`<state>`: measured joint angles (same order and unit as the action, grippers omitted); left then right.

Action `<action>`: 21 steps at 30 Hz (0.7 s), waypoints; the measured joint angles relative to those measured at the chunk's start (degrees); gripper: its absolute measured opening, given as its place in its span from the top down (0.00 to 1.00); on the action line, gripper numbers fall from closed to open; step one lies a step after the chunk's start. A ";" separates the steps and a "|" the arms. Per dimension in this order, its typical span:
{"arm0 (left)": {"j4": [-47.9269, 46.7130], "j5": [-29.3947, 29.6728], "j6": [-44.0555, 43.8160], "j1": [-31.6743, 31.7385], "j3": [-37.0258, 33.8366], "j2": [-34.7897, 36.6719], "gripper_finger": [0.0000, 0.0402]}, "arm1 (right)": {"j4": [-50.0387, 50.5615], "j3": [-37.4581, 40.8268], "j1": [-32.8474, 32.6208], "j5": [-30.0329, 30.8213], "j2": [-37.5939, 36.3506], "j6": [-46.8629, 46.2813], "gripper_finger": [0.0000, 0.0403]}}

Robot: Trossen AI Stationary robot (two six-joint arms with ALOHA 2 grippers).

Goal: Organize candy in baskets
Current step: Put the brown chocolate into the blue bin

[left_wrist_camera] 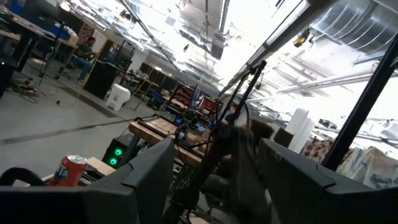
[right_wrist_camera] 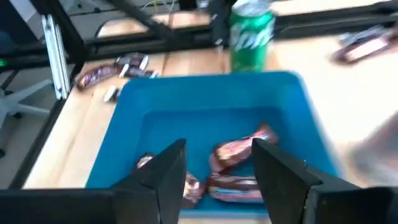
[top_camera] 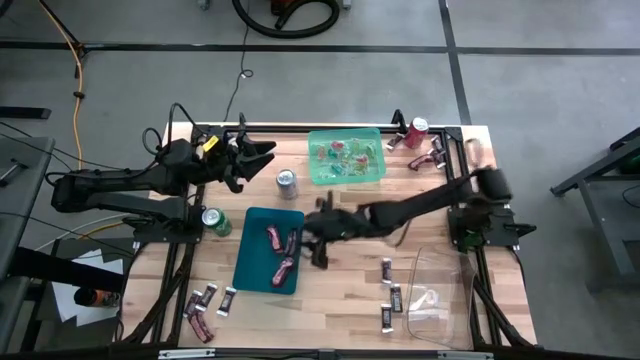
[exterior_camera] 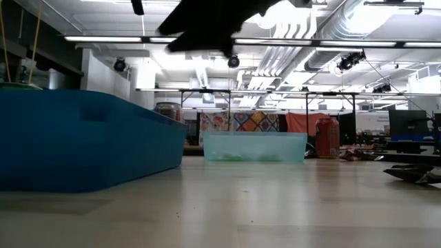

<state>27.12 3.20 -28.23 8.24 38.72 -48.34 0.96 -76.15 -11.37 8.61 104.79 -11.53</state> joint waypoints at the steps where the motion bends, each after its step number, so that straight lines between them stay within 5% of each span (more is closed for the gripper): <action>1: -0.20 0.00 0.39 0.01 0.00 0.00 0.45 | 3.67 -0.01 0.55 0.30 -2.35 0.35 0.55; 8: -0.73 0.00 1.62 0.01 -0.02 -0.18 0.45 | 30.02 0.05 2.12 11.10 -17.98 0.10 0.55; 21: -5.12 1.35 1.78 -0.01 -0.09 -1.64 0.45 | 65.10 0.16 -2.31 26.74 -29.34 -23.50 0.55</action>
<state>22.00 4.56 -26.45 8.23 38.63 -49.98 66.07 -75.99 -13.68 35.35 75.45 -35.03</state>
